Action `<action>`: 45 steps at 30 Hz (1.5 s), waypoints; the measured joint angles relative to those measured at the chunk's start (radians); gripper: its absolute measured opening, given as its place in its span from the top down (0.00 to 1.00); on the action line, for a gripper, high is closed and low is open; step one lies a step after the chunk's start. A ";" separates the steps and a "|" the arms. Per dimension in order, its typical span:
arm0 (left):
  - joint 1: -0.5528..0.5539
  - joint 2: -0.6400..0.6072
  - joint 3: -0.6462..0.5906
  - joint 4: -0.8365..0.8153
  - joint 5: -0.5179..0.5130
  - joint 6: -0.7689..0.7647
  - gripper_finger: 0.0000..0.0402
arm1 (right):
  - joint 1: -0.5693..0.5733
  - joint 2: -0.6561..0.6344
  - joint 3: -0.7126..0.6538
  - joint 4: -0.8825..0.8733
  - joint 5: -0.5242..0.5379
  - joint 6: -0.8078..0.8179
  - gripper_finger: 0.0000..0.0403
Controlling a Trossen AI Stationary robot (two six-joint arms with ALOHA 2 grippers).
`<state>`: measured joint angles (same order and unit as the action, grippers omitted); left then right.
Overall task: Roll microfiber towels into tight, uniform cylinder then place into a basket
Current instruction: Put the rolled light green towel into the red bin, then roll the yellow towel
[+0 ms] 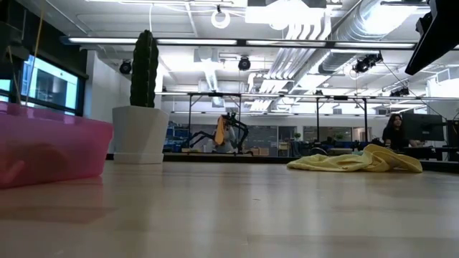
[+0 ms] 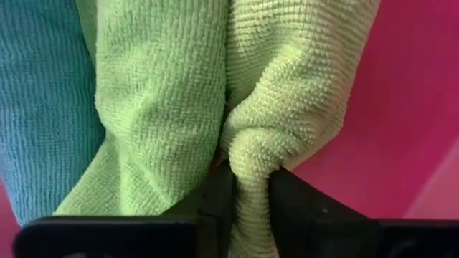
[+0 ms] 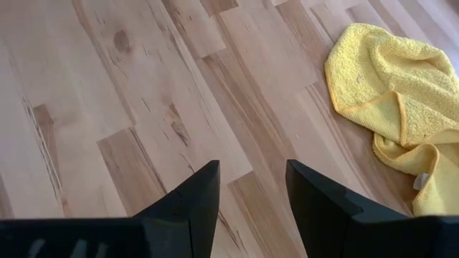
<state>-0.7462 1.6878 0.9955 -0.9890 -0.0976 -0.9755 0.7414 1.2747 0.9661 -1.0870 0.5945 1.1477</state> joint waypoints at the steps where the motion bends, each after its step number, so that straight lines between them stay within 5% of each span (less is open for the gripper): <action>1: 0.006 0.000 0.000 -0.001 0.008 0.000 0.81 | 0.000 0.000 0.000 0.000 0.000 0.000 0.62; 10: 0.055 -0.001 0.018 -0.033 0.119 0.001 0.59 | 0.000 0.000 0.000 0.002 -0.002 -0.002 0.62; 20: 0.094 -0.023 0.201 -0.279 0.105 0.076 0.56 | 0.000 -0.056 0.010 0.015 -0.066 -0.056 0.62; 34: 0.282 -0.054 0.413 -0.184 -0.385 0.178 0.57 | -0.055 -0.202 0.011 0.010 0.082 -0.203 0.62; 39: 0.362 -0.053 0.498 -0.112 -0.413 0.359 0.57 | -0.071 -0.255 0.011 0.003 0.097 -0.275 0.62; 45: 0.442 -0.053 0.585 -0.077 -0.495 0.487 0.57 | -0.155 -0.287 -0.001 -0.057 0.320 -0.241 0.62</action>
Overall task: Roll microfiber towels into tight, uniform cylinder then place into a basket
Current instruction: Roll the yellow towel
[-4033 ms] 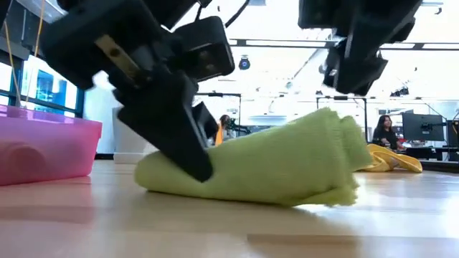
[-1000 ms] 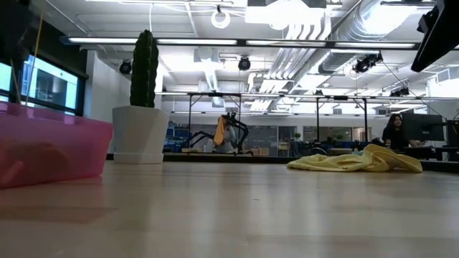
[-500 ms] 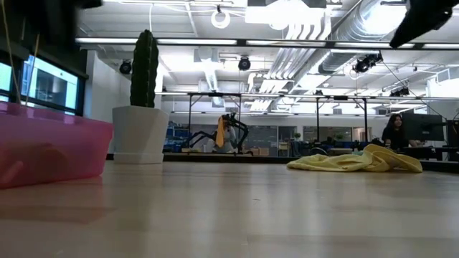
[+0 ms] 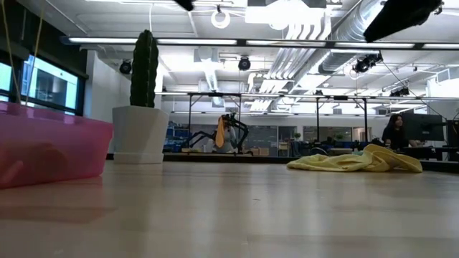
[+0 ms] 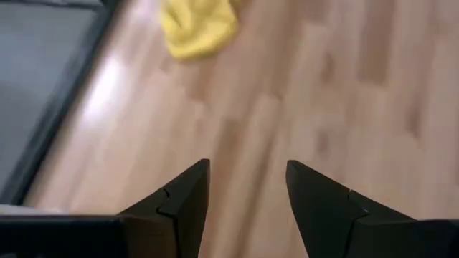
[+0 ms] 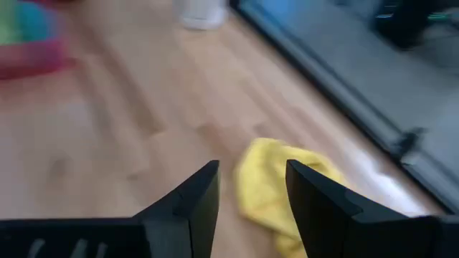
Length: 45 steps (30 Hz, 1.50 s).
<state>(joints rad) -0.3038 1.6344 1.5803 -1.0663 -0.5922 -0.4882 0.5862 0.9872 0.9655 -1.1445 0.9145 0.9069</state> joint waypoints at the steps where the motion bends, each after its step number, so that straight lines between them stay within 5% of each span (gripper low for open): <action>1: 0.011 0.000 0.005 0.019 -0.027 0.013 0.57 | -0.025 0.000 -0.003 -0.013 0.005 0.004 0.62; 9: 0.074 0.000 0.014 0.264 -0.310 0.128 0.57 | -0.320 -0.003 -0.082 -0.074 -0.256 0.034 0.62; 18: 0.085 0.002 0.014 0.471 -0.313 0.176 0.57 | -0.652 -0.001 -0.289 0.153 -0.501 -0.025 0.62; 27: 0.085 0.002 0.014 0.518 -0.316 0.163 0.57 | -0.841 0.016 -0.341 0.300 -0.492 -0.003 0.62; 36: 0.088 0.002 0.009 0.511 -0.316 0.257 0.57 | -0.883 0.064 -0.336 0.452 -0.523 -0.709 0.62; 45: 0.088 0.002 0.009 0.502 -0.316 0.309 0.57 | -0.998 0.228 -0.286 0.396 -0.656 -0.794 0.62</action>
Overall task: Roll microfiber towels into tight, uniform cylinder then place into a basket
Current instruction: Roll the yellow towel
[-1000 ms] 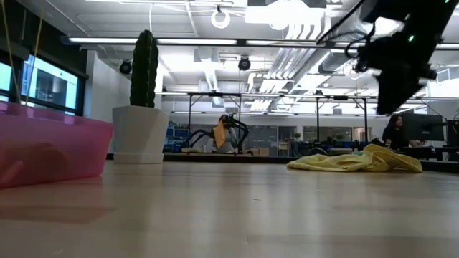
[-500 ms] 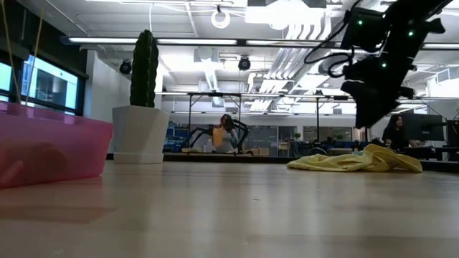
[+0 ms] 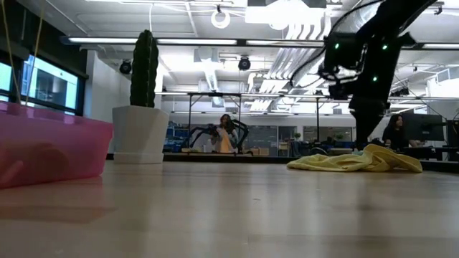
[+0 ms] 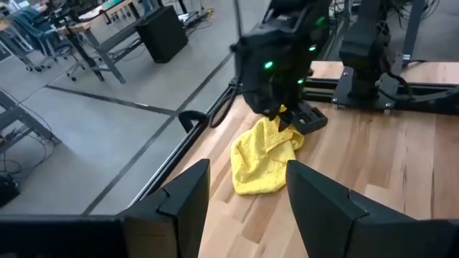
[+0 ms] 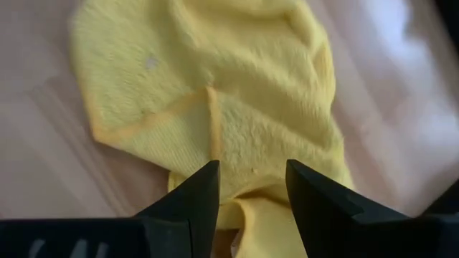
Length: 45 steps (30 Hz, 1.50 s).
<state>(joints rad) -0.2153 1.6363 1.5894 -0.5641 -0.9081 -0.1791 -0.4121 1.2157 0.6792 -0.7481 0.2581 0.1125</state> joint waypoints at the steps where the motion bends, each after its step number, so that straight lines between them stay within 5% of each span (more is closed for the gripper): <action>1: 0.000 0.000 0.000 0.000 0.000 0.000 0.57 | -0.018 0.026 0.010 -0.015 -0.017 0.027 0.62; 11: 0.000 0.000 0.000 -0.034 0.000 0.033 0.57 | -0.083 0.263 0.036 0.050 -0.197 0.151 0.62; 21: 0.000 0.000 0.000 -0.060 0.007 0.034 0.57 | 0.101 0.304 0.035 0.297 -0.358 0.198 0.62; 32: 0.000 0.000 0.000 -0.068 0.008 0.023 0.57 | 0.242 0.303 0.035 0.373 -0.220 0.091 0.64; 42: -0.001 0.000 0.000 -0.068 0.008 -0.005 0.57 | 0.258 0.303 0.035 0.372 -0.161 0.025 0.96; 45: -0.002 0.000 0.000 -0.068 0.008 -0.015 0.57 | 0.258 0.303 0.063 0.323 -0.160 0.021 0.98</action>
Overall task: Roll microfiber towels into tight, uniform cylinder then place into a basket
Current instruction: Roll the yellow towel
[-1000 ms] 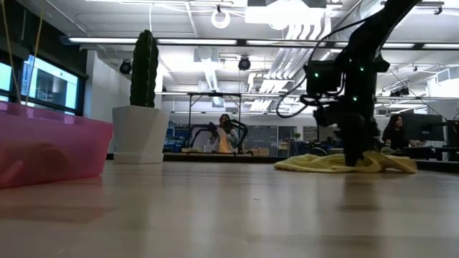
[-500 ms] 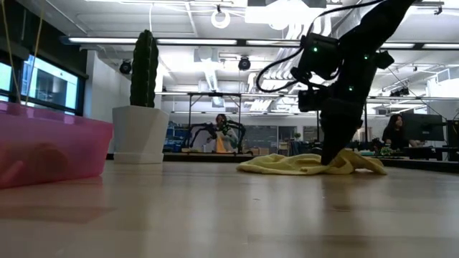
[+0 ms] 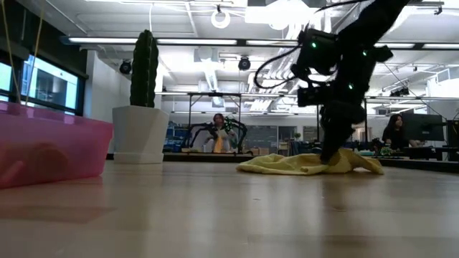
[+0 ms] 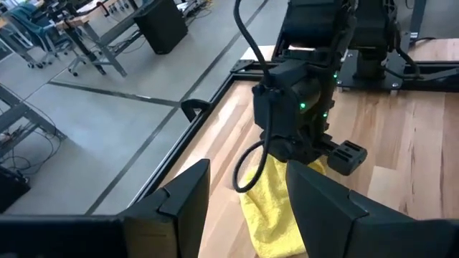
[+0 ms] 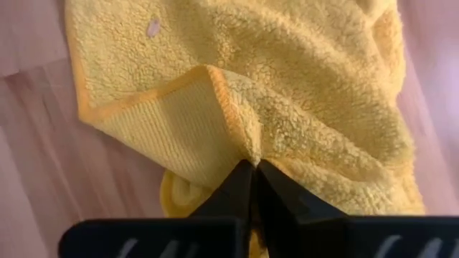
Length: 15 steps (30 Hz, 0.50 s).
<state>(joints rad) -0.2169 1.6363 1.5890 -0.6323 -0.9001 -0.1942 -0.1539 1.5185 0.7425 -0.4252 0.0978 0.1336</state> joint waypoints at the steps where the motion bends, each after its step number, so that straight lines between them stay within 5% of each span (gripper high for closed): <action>1: 0.000 0.000 0.000 0.000 0.000 -0.005 0.57 | 0.000 0.000 0.022 -0.030 0.000 0.000 0.98; 15: 0.001 0.000 0.000 -0.028 0.142 -0.013 0.57 | 0.079 -0.002 0.562 -0.677 0.136 -0.007 0.99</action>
<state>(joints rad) -0.2161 1.6363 1.5890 -0.6604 -0.7583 -0.2067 -0.0747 1.5162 1.3045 -1.1022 0.2338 0.1265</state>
